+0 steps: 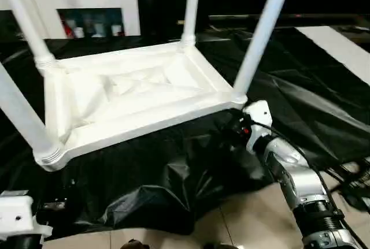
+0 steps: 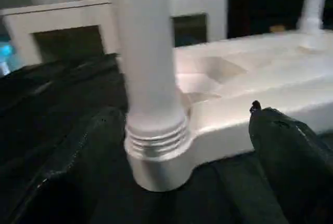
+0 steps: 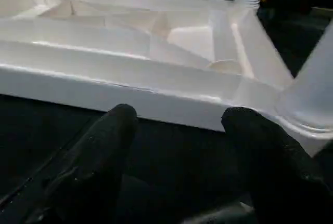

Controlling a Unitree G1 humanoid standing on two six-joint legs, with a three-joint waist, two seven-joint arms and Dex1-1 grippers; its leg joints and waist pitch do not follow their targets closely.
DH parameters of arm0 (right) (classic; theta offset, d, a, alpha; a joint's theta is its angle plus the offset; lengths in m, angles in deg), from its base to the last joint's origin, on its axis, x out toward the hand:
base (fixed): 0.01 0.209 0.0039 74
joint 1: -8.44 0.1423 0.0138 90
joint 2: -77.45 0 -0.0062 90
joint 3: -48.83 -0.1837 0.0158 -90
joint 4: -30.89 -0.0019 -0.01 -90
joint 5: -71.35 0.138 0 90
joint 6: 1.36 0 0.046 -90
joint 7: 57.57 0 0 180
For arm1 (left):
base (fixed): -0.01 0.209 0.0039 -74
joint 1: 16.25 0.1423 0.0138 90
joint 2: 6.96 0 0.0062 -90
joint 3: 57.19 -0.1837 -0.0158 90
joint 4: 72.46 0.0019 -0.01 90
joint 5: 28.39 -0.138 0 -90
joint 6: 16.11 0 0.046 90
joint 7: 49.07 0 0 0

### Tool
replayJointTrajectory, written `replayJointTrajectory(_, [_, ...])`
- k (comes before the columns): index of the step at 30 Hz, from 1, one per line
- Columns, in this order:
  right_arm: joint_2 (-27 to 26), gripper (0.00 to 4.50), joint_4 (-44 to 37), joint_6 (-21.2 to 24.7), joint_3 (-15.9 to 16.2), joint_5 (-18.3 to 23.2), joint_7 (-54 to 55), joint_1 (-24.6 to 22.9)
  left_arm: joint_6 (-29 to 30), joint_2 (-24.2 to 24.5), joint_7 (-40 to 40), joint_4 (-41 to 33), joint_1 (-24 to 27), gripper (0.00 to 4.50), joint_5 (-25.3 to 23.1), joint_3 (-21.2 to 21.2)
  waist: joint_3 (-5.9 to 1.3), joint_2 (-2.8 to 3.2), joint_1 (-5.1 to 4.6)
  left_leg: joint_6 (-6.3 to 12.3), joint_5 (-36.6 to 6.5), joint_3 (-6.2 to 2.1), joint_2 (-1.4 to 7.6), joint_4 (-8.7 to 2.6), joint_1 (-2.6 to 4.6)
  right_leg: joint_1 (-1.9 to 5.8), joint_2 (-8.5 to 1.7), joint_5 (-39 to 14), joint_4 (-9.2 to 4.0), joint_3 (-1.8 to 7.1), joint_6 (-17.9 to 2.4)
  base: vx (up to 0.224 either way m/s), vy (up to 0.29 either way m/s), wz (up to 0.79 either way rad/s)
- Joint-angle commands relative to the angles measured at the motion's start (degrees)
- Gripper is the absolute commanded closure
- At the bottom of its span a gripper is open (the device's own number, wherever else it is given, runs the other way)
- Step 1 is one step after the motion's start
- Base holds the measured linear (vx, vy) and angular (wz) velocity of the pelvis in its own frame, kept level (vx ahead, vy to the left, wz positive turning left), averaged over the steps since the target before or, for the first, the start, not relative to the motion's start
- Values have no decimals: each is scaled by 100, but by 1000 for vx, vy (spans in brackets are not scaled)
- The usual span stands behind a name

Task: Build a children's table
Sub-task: Rotate leg to tighten, then rotate table base

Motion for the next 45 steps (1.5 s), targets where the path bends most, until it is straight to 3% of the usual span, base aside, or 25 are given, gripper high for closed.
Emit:
replayJointTrajectory(1, [56, 132, 33, 256, -41, -113, 255, 39, 178, 139, 32, -8, -387, 10, 197, -41, -171, 157, -10, -517, -5036, -149, 382, -903, 108, 207, -20, -2857, -135, -45, -317, -60, 5, -1])
replayJointTrajectory(2, [54, 132, 89, 275, -52, -153, 324, 62, 207, 191, 13, -2, -485, 10, 240, -66, -126, 117, 166, -560, -5268, 26, 514, -1293, -231, 463, 35, -2292, 689, 50, -405, -114, -45, 8])
replayJointTrajectory(3, [41, 132, 197, 312, -77, -212, 445, 109, 285, 292, -39, 25, -676, 10, 353, -112, -137, 192, 402, -653, -5326, 243, 502, -1373, -361, 506, 55, -2058, 1025, 94, -444, -109, -112, 19])
replayJointTrajectory(4, [29, 132, 385, 364, -114, -282, 615, 191, 403, 435, -38, 110, -931, 10, 372, -118, -159, -86, 486, -540, -4526, 469, 362, -1087, -154, 217, 25, -3259, 992, 490, -150, -109, -112, 19])
replayJointTrajectory(5, [22, 132, 566, 371, -146, -356, 784, 272, 543, 552, -102, 186, -1137, 10, 447, -141, -101, -349, 307, -398, -2243, 108, -105, 1064, 819, -1137, -798, -7150, -815, 696, 257, -36, -146, 11])
replayJointTrajectory(6, [19, 132, 645, 361, -158, -391, 860, 308, 612, 598, -145, 216, -1220, 10, 496, -153, -48, -276, 219, -204, -1091, -218, -219, 1143, 454, -918, -842, -7606, -826, 984, 102, 33, -41, -22])
replayJointTrajectory(7, [-24, 132, 748, 356, -218, -369, 964, 367, 712, 720, -103, 355, -1446, 10, 395, -161, -151, -282, 265, -230, -1070, -430, -206, 814, -19, -73, -947, -6526, -421, 908, 3, 33, -41, -22])
replayJointTrajectory(8, [-24, 132, 748, 356, -218, -369, 964, 367, 712, 720, -103, 355, -1446, 10, 395, -161, -236, -223, 332, -372, -1243, -442, -57, 382, -32, 68, -736, -5454, -153, 812, -153, 0, 0, 0])
replayJointTrajectory(9, [-50, 132, 732, 406, -241, -362, 1025, 377, 1032, 780, 69, 481, -1633, 10, 275, -119, -246, -114, 289, -507, -2073, -366, 102, -54, 322, -234, -87, -3099, 161, 548, -526, -98, -44, 35])
replayJointTrajectory(10, [-75, 132, 671, 439, -224, -346, 1015, 370, 1194, 765, 332, 615, -1829, 10, 189, -4, -320, 11, 186, -426, -2419, -345, 174, -221, 372, -96, -74, -1624, 259, 513, -871, -98, -44, 35])
replayJointTrajectory(11, [-75, 132, 671, 439, -224, -346, 1015, 370, 1194, 765, 332, 615, -1829, 10, 189, -4, -278, 23, 139, -313, -2491, -270, 185, -318, 282, 10, -104, -1187, 172, 513, -1097, -96, -12, 10])
replayJointTrajectory(12, [-96, 132, 628, 459, -209, -333, 1004, 362, 1231, 740, 384, 665, -1931, 10, 318, 55, -212, -8, 74, -300, -2994, -275, 181, -390, 213, 69, -152, -1998, 74, 477, -992, -83, 36, -9])
replayJointTrajectory(15, [-158, 132, 540, 482, -190, -310, 996, 336, 1207, 791, 325, 642, -1966, 10, 318, -99, -212, -34, 29, -387, -3451, -282, 109, -315, 291, -19, -263, -3425, -159, 457, -557, -28, 12, -3])
replayJointTrajectory(17, [-203, 132, 565, 468, -162, -312, 1026, 357, 1232, 779, 353, 603, -1993, 10, 279, -180, -261, -65, 20, -308, -3013, -275, 116, -354, 224, 61, -304, -3270, -203, 455, -460, 0, 0, 0])
replayJointTrajectory(20, [-240, 132, 648, 380, -163, -354, 1061, 410, 1285, 799, 460, 686, -2111, 10, 253, -190, -282, -81, 4, -232, -2605, -236, 126, -363, 200, 67, -295, -2787, -175, 472, -619, 0, 0, 0])
replayJointTrajectory(23, [-318, 132, 685, 237, -202, -294, 1011, 524, 1392, 877, 507, 819, -2350, 10, 186, -199, -274, -88, 15, -205, -2569, -178, 119, -328, 267, -23, -268, -2818, -185, 478, -721, 0, 0, 0])
replayJointTrajectory(26, [-381, 132, 732, 78, -221, -251, 965, 654, 1623, 953, 646, 956, -2550, 10, 136, -229, -273, -91, 26, -213, -2413, -174, 142, -350, 227, 7, -275, -2631, -153, 469, -788, 0, 0, 0])
replayJointTrajectory(27, [-402, 132, 742, 44, -224, -241, 955, 686, 1694, 967, 696, 976, -2595, 10, 112, -246, -271, -65, 43, -252, -2455, -169, 152, -348, 255, -14, -272, -2608, -151, 465, -800, 0, 0, 0])
replayJointTrajectory(33, [-442, 132, 830, -38, -161, -313, 934, 778, 2130, 860, 1197, 828, -2805, 10, 4, -170, -296, -109, 82, -286, -2236, -159, 166, -362, 197, 52, -288, -2368, -110, 460, -833, 0, 0, 0])
replayJointTrajectory(39, [-426, 132, 876, -102, -151, -335, 860, 817, 2160, 747, 1508, 579, -2925, 10, -57, -153, -322, -107, 144, -277, -2192, -128, 183, -349, 214, 16, -280, -2304, -101, 463, -874, 0, 0, 0])
replayJointTrajectory(42, [-402, 132, 907, -111, -191, -314, 852, 846, 2218, 764, 1559, 576, -2985, 10, -47, -191, -345, -124, 147, -232, -1955, -115, 171, -340, 160, 33, -265, -2067, -64, 469, -933, 17, -7, 0])
replayJointTrajectory(45, [-420, 132, 944, -151, -167, -322, 831, 878, 2411, 882, 1606, 814, -3234, 10, -60, -174, -383, -128, 164, -193, -1679, -88, 151, -293, 165, 20, -259, -1784, -17, 488, -1004, 61, -25, 4])
